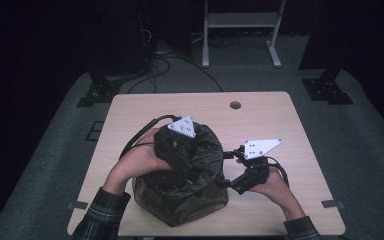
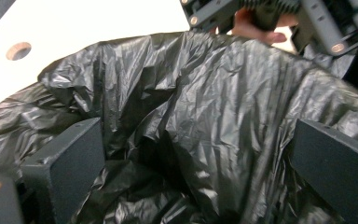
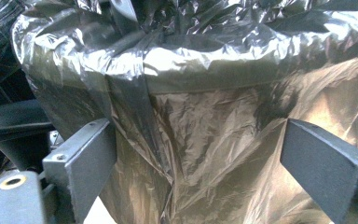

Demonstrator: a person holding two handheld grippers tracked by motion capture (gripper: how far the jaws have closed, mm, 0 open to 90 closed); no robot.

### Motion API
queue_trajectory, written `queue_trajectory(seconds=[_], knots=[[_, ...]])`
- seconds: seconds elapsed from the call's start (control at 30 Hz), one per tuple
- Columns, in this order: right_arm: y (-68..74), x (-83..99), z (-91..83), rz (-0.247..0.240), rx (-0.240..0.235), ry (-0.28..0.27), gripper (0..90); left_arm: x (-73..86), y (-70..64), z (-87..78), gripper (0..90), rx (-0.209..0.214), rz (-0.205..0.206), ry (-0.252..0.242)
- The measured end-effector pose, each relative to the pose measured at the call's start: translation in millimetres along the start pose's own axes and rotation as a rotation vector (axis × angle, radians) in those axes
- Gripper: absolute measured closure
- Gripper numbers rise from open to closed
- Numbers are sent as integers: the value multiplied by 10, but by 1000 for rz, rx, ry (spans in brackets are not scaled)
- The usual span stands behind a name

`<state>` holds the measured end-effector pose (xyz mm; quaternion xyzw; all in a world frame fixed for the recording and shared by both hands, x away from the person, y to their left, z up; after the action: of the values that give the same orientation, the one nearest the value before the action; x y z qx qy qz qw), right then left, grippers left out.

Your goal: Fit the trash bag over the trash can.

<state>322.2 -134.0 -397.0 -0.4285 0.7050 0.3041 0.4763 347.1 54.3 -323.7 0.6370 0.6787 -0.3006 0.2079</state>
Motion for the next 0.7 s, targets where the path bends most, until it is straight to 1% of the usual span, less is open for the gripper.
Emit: queue_trajectory(seconds=[0.03,0.07,0.17,0.23,0.27,0.3,0.43,0.5,0.6,0.7], knots=[[-5,1,-6,2,0,0,96,-1,12,37,22,2,-9,5],[-8,4,-13,4,2,2,96,-2,23,68,22,2,-9,21],[-25,18,-33,5,7,3,96,-14,49,157,22,3,-11,46],[-37,26,-52,7,11,3,96,-32,62,219,21,7,-18,48],[-44,29,-60,9,13,1,96,-32,62,219,21,7,-18,48],[-50,31,-67,7,14,-3,96,-39,83,282,20,13,-18,63],[-59,38,-97,5,22,-1,96,-72,108,400,16,28,-21,74],[-70,42,-112,9,24,-2,96,-95,114,442,13,26,-17,82],[-82,44,-137,9,29,-8,96,-115,131,484,12,27,-25,76],[-91,45,-162,9,33,-9,96,-112,157,537,12,33,-33,89]])
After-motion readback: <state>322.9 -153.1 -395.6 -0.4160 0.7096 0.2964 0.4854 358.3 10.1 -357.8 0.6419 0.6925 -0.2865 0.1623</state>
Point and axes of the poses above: each handheld gripper's, and its own axes: z roughly forward along the jaws, x roughly out of its underside, y roughly to its left, the point moved 4 cm from there along z, roughly forward along the jaws, and after that the axes turned 15 degrees about x, right-handed, at the moved point
